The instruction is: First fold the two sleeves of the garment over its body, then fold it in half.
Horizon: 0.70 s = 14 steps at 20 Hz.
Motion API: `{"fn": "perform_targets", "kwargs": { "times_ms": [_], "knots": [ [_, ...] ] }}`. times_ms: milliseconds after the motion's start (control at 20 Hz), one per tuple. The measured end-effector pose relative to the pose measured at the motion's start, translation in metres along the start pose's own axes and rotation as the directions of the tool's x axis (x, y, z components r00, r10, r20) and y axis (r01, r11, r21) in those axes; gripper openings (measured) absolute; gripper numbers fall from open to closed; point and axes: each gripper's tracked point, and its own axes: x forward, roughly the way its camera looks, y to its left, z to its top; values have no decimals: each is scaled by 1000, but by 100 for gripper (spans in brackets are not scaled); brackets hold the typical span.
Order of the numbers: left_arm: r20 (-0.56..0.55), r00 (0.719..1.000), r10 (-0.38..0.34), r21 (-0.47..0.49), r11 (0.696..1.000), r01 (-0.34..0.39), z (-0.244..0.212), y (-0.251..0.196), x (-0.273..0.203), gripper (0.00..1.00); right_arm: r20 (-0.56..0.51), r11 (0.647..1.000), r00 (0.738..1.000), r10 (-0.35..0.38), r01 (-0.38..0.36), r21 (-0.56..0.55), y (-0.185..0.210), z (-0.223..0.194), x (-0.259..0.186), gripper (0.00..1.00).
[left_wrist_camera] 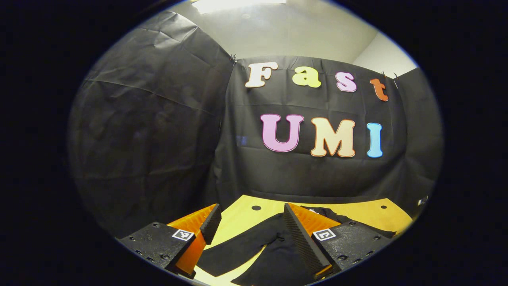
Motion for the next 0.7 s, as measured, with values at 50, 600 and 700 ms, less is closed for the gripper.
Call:
{"fn": "perform_targets", "kwargs": {
  "times_ms": [50, 600, 700],
  "knots": [
    [-2, 1000, -2, 0, 1000, 2, -1, 1, 0, 92, 8, 1000, 1000, 3, -3, 1, 3, 6, -2, 3],
    [-83, 997, -3, -18, 1000, 2, -38, 32, 4, 92, 241, 994, 965, 100, -87, -64, 96, 133, -58, 2],
    [-102, 995, -7, -20, 1000, 5, -46, 39, 4, 92, 272, 990, 953, 131, -109, -93, 126, 150, -68, 2]
  ]
}}
